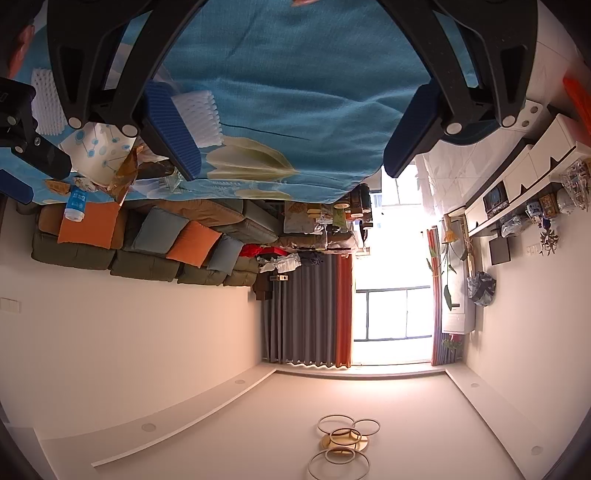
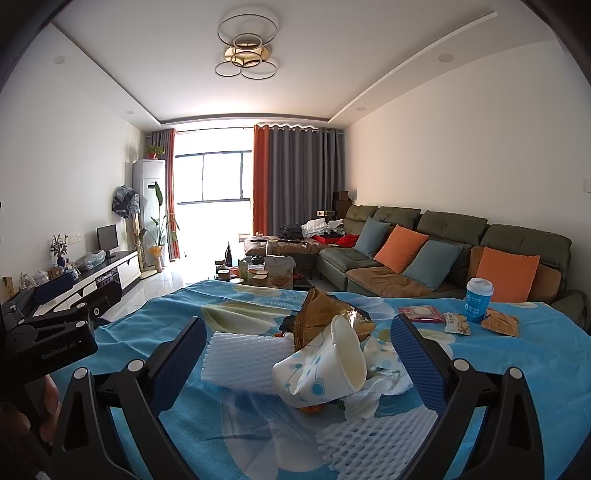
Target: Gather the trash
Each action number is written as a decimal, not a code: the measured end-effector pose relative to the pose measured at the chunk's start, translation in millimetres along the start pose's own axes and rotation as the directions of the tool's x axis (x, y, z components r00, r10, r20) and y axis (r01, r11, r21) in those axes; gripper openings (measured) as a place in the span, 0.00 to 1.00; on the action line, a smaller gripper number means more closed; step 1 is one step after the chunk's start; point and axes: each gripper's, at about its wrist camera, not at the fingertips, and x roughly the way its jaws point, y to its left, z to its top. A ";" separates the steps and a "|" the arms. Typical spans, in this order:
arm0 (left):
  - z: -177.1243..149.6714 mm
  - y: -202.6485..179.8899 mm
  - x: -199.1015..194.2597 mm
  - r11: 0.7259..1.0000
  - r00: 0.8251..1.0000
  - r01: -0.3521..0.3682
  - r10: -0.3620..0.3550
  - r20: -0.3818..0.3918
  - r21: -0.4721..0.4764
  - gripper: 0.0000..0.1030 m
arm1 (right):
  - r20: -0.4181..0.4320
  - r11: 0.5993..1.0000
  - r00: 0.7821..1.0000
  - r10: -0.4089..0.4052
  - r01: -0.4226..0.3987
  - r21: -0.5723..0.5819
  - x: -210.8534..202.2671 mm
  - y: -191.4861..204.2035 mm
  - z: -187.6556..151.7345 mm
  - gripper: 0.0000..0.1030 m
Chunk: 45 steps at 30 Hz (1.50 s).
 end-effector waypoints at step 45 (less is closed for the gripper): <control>-0.2 -6.0 -3.7 1.000 1.000 -0.007 0.007 0.028 0.009 0.95 | 0.010 1.000 1.000 0.000 0.000 0.004 -0.2 1.5 1.0 0.94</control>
